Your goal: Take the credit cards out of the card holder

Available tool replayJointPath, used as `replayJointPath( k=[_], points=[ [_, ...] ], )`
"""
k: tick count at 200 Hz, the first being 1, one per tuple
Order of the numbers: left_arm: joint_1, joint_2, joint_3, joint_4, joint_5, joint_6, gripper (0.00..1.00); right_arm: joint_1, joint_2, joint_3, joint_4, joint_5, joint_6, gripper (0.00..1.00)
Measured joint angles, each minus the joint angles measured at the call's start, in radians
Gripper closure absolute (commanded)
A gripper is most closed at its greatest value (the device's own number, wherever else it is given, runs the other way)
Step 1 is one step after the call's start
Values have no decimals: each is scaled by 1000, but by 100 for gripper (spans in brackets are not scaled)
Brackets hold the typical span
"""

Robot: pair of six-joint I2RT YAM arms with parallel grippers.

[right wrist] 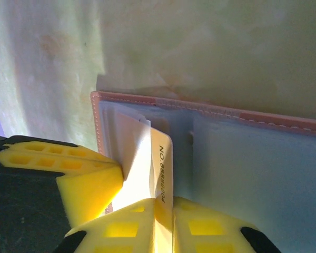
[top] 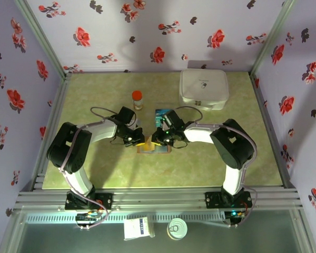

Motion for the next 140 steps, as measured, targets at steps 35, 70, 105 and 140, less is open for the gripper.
replayJointPath(
  k=[35, 70, 105, 140],
  points=[
    [0, 0, 0, 1, 0, 0, 100, -6, -13, -5, 22, -11, 0, 91],
    [0, 0, 0, 1, 0, 0, 100, -14, -30, -25, 39, -14, 4, 92],
    [0, 0, 0, 1, 0, 0, 100, -35, -65, -60, 37, -12, 3, 92],
    [0, 0, 0, 1, 0, 0, 100, -45, -106, -68, -1, -5, -16, 94]
  ],
)
